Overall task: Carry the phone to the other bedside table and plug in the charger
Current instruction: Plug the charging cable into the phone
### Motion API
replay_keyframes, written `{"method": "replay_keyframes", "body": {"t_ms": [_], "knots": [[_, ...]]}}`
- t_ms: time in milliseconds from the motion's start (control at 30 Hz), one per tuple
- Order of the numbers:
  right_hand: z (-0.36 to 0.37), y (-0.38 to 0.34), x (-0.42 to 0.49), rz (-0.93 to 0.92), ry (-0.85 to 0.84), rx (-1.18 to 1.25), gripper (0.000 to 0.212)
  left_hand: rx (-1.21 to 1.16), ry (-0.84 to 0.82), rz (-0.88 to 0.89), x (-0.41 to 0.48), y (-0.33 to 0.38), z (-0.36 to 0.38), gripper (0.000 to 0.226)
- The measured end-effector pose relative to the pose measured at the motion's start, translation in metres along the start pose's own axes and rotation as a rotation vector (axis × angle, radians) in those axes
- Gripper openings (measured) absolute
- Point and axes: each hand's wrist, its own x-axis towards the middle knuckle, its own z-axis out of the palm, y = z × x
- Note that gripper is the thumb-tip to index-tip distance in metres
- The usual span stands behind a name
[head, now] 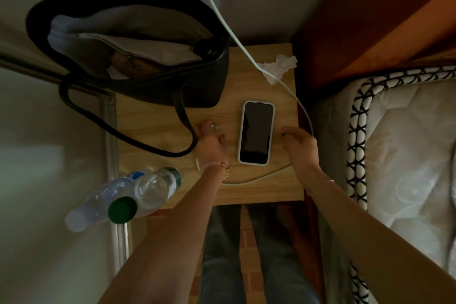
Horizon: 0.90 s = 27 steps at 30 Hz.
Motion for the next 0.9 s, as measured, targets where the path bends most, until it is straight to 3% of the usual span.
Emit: {"method": "replay_keyframes", "body": {"t_ms": [333,667,900], "knots": [[0.001,0.005,-0.007,0.029,-0.051,0.046,0.023,-0.079,0.105,-0.233,-0.003,0.0,0.006,0.02],[-0.007,-0.003,-0.019,0.022,-0.088,0.142,0.024,-0.265,0.19,-0.065,-0.04,0.018,-0.001,0.017],[-0.015,-0.015,-0.049,0.042,-0.189,0.226,0.021,-0.346,0.14,0.082,-0.087,0.029,-0.022,0.013]]}}
